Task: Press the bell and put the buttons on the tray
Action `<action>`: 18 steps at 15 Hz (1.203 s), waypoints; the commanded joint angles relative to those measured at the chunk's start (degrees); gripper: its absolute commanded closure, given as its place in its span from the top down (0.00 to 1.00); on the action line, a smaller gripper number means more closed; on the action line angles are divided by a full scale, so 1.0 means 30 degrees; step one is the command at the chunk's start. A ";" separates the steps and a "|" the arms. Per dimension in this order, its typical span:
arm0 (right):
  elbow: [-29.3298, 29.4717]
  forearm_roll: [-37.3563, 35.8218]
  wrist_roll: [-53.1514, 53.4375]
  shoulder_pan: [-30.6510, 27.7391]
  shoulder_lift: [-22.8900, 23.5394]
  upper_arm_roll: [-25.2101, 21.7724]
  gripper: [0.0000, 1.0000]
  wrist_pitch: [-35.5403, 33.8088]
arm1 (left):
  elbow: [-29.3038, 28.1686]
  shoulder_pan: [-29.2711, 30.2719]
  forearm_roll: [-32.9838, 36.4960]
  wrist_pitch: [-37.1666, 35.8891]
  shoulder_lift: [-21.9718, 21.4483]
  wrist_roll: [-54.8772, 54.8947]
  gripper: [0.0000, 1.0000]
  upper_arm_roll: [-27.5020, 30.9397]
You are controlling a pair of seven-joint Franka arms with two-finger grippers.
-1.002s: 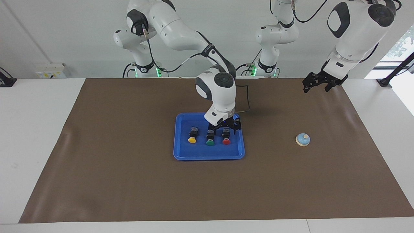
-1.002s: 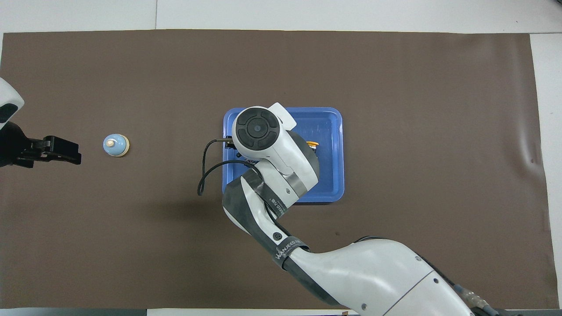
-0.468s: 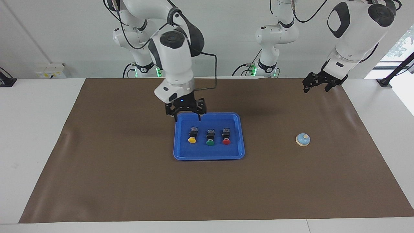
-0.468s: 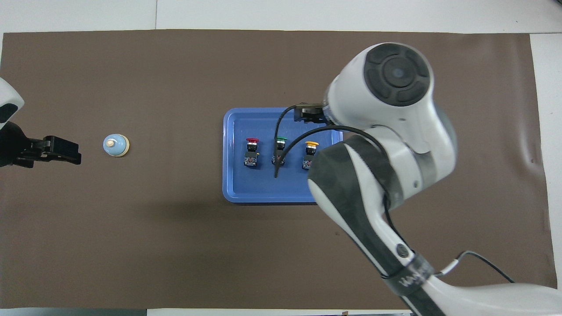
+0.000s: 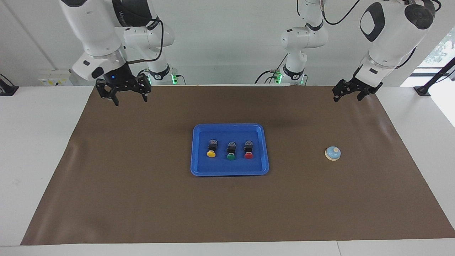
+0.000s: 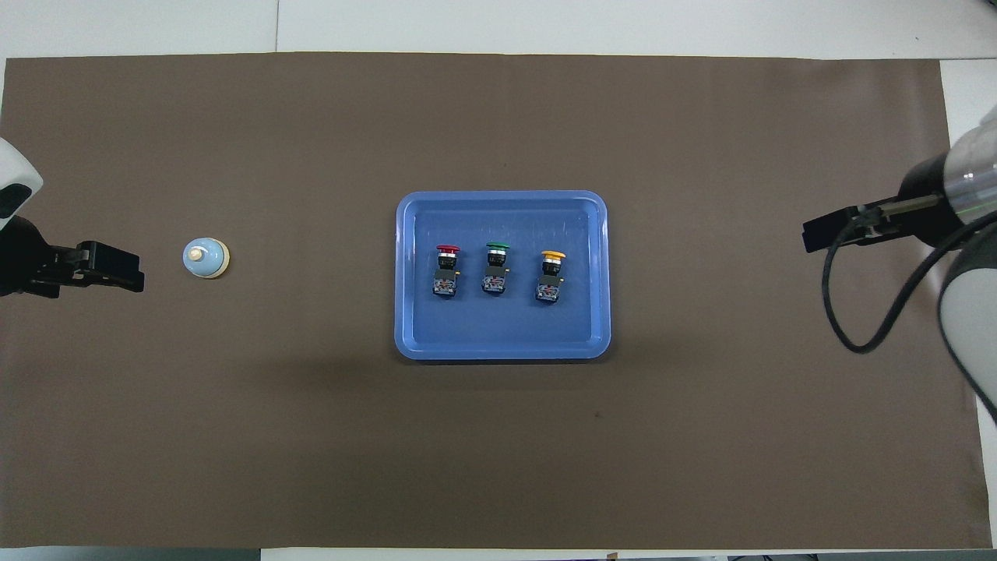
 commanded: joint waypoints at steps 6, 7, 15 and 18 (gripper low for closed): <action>-0.0352 0.0064 -0.0393 -0.2049 0.0107 0.0302 1.00 0.1132 | -0.0428 -0.0066 0.0212 0.0350 -0.0465 -0.0103 1.00 0.0091; -0.0557 0.0123 -0.0043 -0.2049 0.0049 0.0331 1.00 0.1075 | -0.0428 -0.0066 0.0212 0.0350 -0.0465 -0.0103 1.00 0.0091; 0.1263 0.0036 0.0195 -0.1581 0.1017 0.0537 1.00 -0.0391 | -0.0428 -0.0066 0.0212 0.0350 -0.0465 -0.0103 1.00 0.0091; -0.0525 0.0036 0.0076 -0.1757 0.0138 0.0537 1.00 -0.0420 | -0.0428 -0.0066 0.0212 0.0350 -0.0465 -0.0103 1.00 0.0091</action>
